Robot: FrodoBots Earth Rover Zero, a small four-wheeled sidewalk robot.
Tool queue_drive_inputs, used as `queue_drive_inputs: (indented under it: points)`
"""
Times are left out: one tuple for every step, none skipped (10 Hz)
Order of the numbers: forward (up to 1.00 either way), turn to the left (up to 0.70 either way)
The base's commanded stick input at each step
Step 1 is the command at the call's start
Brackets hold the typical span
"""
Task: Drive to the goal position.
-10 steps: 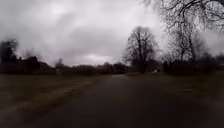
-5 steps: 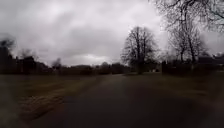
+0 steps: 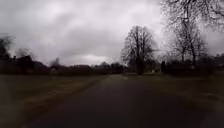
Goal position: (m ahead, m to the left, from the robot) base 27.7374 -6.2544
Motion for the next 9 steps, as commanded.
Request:
queue_drive_inputs:
  points:
    - [1.0,0.0]
    - [1.0,0.0]
    - [1.0,0.0]
    - [1.0,0.0]
    - [1.0,0.0]
    - [1.0,0.0]
    - [1.0,0.0]
    - [1.0,0.0]
    - [1.0,0.0]
